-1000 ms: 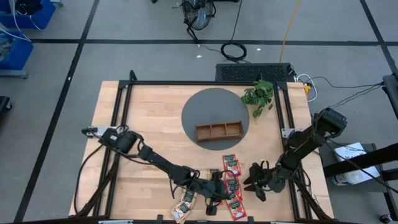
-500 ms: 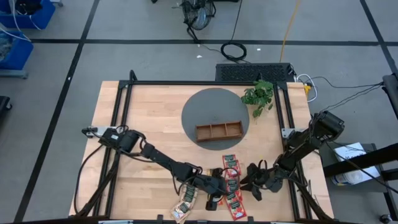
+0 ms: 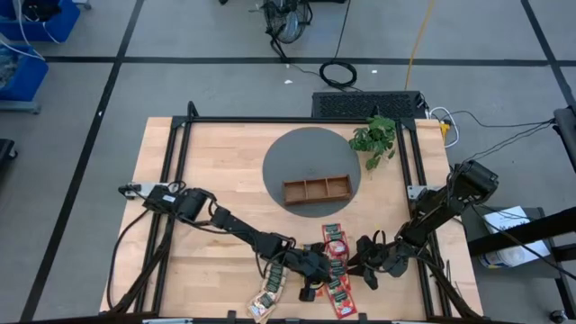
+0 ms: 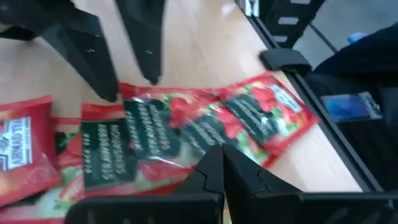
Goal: Pick & Place Tea
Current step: Put the red tea bag into the right section of the wooden organizer
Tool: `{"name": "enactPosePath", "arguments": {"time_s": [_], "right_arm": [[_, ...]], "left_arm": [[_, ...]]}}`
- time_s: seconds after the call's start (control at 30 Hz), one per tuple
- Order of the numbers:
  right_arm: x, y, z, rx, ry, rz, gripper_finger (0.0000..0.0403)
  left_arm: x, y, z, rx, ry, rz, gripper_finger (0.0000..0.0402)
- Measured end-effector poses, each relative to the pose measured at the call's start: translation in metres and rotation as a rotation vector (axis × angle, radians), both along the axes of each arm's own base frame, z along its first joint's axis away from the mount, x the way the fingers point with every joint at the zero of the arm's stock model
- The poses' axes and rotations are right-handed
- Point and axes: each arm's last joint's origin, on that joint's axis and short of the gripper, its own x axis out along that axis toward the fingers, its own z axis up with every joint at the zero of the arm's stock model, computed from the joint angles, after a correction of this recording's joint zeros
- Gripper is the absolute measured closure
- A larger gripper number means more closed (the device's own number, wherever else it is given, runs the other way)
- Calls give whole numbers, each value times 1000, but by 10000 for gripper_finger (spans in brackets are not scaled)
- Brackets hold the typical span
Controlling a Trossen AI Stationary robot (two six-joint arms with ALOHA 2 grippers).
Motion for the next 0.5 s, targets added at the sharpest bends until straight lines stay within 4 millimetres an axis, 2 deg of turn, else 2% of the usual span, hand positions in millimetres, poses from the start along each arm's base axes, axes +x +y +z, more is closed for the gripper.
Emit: {"name": "enactPosePath", "arguments": {"time_s": [0.37, 0.5], "right_arm": [[0, 1, 0, -11, -1, 46, 269], [0, 1, 0, -23, -4, 51, 269]], "left_arm": [[3, 4, -1, -20, -5, -3, 393], [6, 7, -10, -29, -17, 3, 395]]}}
